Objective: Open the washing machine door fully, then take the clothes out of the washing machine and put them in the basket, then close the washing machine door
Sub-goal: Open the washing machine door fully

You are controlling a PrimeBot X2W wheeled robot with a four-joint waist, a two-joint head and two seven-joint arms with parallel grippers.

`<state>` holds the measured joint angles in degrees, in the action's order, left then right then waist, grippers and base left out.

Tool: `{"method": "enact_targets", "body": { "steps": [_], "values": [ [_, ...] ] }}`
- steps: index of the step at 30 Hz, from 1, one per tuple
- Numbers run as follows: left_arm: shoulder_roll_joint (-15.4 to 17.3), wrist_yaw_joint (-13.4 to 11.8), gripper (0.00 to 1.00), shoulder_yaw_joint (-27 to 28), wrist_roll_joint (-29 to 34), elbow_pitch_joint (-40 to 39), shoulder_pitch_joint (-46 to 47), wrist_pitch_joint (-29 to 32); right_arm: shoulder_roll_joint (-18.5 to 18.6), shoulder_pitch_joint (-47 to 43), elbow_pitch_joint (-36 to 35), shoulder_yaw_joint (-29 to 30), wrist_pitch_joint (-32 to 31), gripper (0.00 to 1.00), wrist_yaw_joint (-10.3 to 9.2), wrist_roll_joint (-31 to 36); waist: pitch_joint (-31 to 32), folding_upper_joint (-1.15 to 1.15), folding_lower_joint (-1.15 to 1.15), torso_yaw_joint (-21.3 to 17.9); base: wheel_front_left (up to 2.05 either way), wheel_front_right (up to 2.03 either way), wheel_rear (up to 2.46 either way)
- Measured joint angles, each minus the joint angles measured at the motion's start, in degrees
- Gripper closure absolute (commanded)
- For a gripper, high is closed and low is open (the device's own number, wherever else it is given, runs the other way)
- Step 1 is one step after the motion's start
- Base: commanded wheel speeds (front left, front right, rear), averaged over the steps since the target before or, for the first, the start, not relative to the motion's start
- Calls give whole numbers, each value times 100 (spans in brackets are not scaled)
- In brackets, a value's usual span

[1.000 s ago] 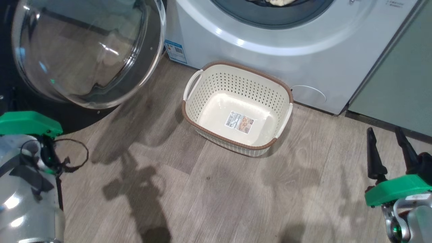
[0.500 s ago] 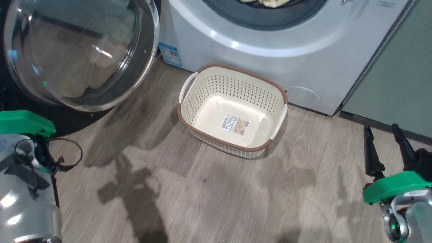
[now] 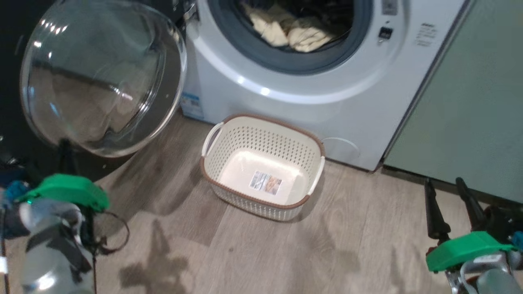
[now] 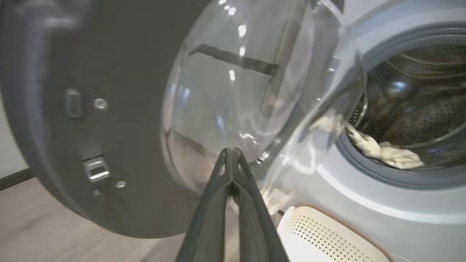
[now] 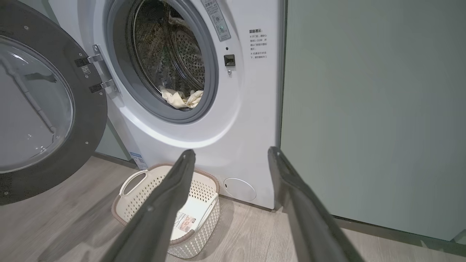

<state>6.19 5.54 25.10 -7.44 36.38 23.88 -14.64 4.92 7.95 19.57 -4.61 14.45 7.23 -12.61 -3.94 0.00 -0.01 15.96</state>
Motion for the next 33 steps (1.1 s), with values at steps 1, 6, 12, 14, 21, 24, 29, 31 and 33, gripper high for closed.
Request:
{"method": "enact_targets", "body": {
  "steps": [1, 6, 12, 14, 21, 24, 29, 31, 33],
  "values": [
    [-13, 45, 100, -82, 15, -43, -84, 0, -2, -37, -2, 5, 0, 0, 0, 0, 53, 0, 0, -38, 0, 0, 0],
    [-33, 142, 100, -397, 11, -168, -350, 0, -32, -111, 2, 5, 0, 0, 0, 0, 230, 0, 0, -206, 0, 0, 0],
    [-22, 188, 42, -1067, -143, -383, -704, 1, -109, -190, -11, 2, -1, 0, 0, 1, 382, 0, 0, -521, 0, 0, 0],
    [12, 189, 0, -1294, -299, -476, -774, 0, -123, -189, -23, -13, -1, 0, 0, 1, 418, 0, 0, -646, 0, 0, 0],
    [245, 190, 0, -1931, -850, -593, -1092, 0, -143, -194, -78, 16, 0, 0, 0, 3, 513, 0, 0, -1132, 0, 0, 0],
    [359, 190, 0, -2033, -950, -612, -1156, 1, -145, -213, -111, 27, 0, 0, 0, 49, 536, 0, 0, -1333, 0, 0, 0],
    [431, 190, 0, -2140, -1081, -691, -1212, 1, -144, -342, -155, 46, 0, 0, 0, 90, 579, 0, 1, -1618, 0, 0, 0],
    [423, 190, 0, -2162, -1082, -700, -1225, 1, -140, -386, -170, 52, 0, 0, 0, 109, 601, 0, 1, -1711, 0, 0, 0],
    [423, 190, 0, -2143, -1131, -713, -1248, 1, -137, -415, -172, 51, 0, 0, 0, 109, 619, 0, 1, -1791, 0, 0, 0]
  ]
}}
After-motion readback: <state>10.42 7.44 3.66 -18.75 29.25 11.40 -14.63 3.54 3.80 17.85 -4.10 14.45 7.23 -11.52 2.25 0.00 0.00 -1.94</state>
